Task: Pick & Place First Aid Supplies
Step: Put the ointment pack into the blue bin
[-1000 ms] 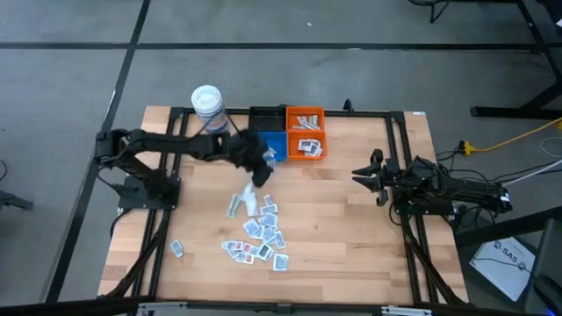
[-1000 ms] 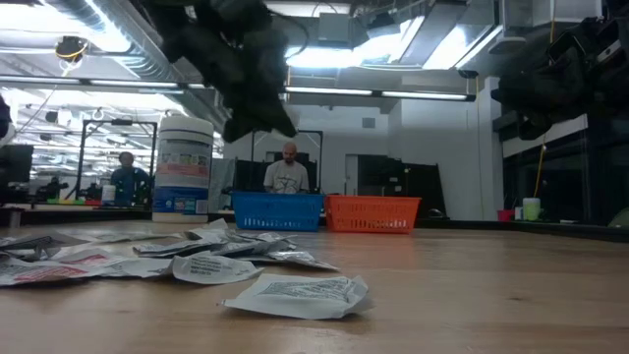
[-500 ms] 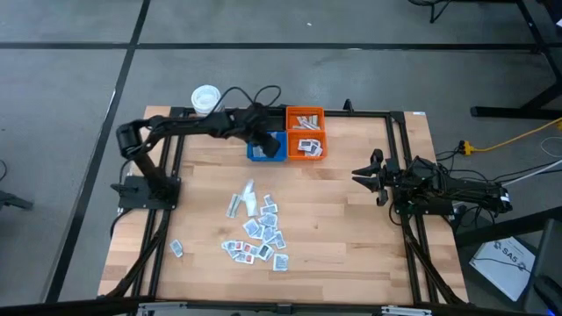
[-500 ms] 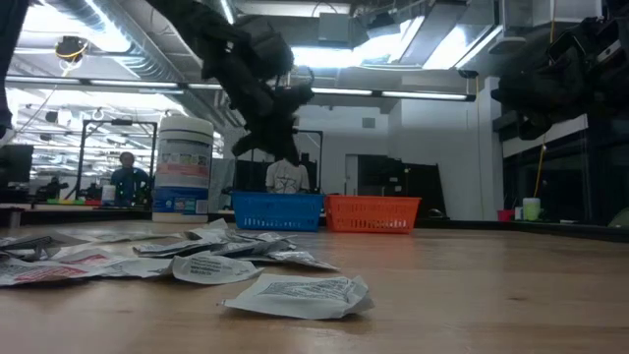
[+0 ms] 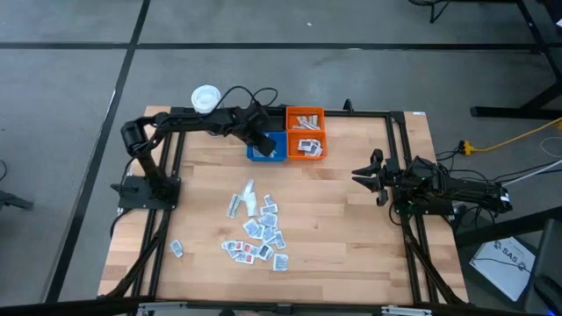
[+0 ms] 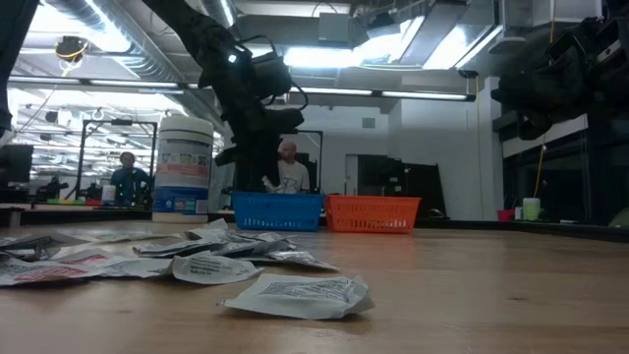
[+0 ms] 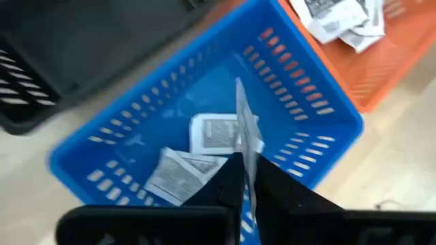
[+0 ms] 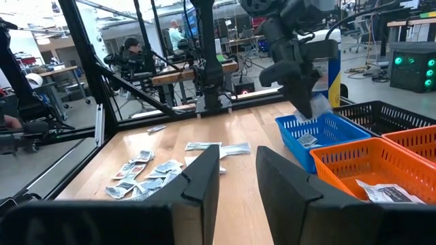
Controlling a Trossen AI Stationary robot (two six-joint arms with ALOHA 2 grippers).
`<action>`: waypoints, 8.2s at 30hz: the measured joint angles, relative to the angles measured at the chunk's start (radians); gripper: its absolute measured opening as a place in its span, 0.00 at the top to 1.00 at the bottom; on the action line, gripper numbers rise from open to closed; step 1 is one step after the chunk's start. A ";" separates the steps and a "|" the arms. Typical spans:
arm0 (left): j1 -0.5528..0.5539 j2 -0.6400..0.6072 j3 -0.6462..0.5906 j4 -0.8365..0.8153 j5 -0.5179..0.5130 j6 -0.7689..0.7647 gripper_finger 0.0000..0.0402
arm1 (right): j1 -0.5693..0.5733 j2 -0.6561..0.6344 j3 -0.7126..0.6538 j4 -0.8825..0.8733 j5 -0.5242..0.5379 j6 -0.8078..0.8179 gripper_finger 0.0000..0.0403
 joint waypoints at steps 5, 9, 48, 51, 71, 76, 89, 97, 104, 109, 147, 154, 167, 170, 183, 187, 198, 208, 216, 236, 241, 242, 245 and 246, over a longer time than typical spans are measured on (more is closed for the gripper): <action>0.012 0.000 0.000 0.003 0.011 0.007 0.83 | 0.000 0.000 0.000 0.000 0.000 0.000 0.75; 0.011 0.000 0.000 0.014 0.017 0.009 0.71 | 0.000 0.000 0.000 0.000 0.000 0.000 0.75; -0.501 -0.175 0.000 -0.165 -0.168 0.436 0.53 | 0.000 0.000 0.000 0.000 0.000 0.000 0.75; -0.598 -0.175 0.000 -0.203 -0.182 0.407 0.53 | 0.000 0.000 0.000 0.000 0.000 0.000 0.75; -1.087 -0.156 0.000 -0.288 -0.219 0.143 0.52 | 0.000 0.000 0.000 0.000 0.000 0.000 0.75; -1.120 -0.099 0.000 -0.282 -0.220 0.079 0.53 | 0.000 0.000 0.000 0.000 0.000 0.000 0.75; -1.166 0.050 0.000 -0.228 -0.290 -0.025 0.53 | 0.000 0.000 0.000 0.000 0.000 0.000 0.75; -1.159 0.117 0.000 -0.224 -0.308 -0.089 0.54 | 0.000 0.000 0.000 0.000 0.000 0.000 0.75; -1.156 0.140 -0.001 -0.227 -0.359 -0.144 0.55 | 0.000 0.000 0.000 0.000 0.000 0.000 0.75; -1.156 0.140 -0.001 -0.231 -0.351 -0.153 0.63 | 0.000 0.000 0.000 0.000 0.000 0.000 0.75; -1.087 -0.124 0.002 -0.223 -0.278 -0.219 0.99 | 0.000 0.000 0.000 0.000 0.000 0.000 0.75; -1.018 -0.164 0.002 -0.218 -0.280 -0.250 0.99 | 0.000 0.000 0.000 0.000 0.000 0.000 0.75; -0.832 -0.207 0.002 -0.143 -0.270 -0.207 0.99 | 0.000 0.000 0.000 0.000 0.000 0.000 0.75; -0.775 -0.208 0.002 -0.135 -0.262 -0.174 0.99 | 0.000 0.000 0.000 0.000 0.000 0.000 0.75; -0.480 -0.208 0.002 0.003 -0.198 0.002 0.99 | 0.000 0.000 0.000 0.000 0.000 0.000 0.75; -0.389 -0.208 0.002 0.028 -0.192 0.035 0.99 | 0.000 0.000 0.000 0.000 0.000 0.000 0.75; -0.181 -0.189 0.002 0.031 -0.166 0.043 0.99 | 0.000 0.000 0.000 0.000 0.000 0.000 0.75; -0.086 -0.056 0.002 0.049 -0.135 0.036 0.99 | 0.000 0.000 0.000 0.000 0.000 0.000 0.75; -0.055 -0.010 0.002 0.095 -0.140 0.045 0.99 | 0.000 0.000 0.000 0.000 0.000 0.000 0.75; -0.036 -0.008 0.002 0.179 -0.087 0.131 0.59 | 0.000 0.000 0.000 0.000 0.000 0.000 0.75; -0.040 -0.032 0.002 0.188 -0.087 0.193 0.57 | 0.000 0.000 0.000 0.000 0.000 0.000 0.75; -0.043 -0.040 0.002 0.187 -0.088 0.211 0.58 | 0.000 0.000 0.000 0.000 0.000 0.000 0.75; -0.058 -0.064 0.002 0.188 -0.094 0.267 0.59 | 0.000 0.000 0.000 0.000 0.000 0.000 0.75; -0.066 -0.072 0.002 0.187 -0.098 0.287 0.60 | 0.000 0.000 0.000 0.000 0.000 0.000 0.75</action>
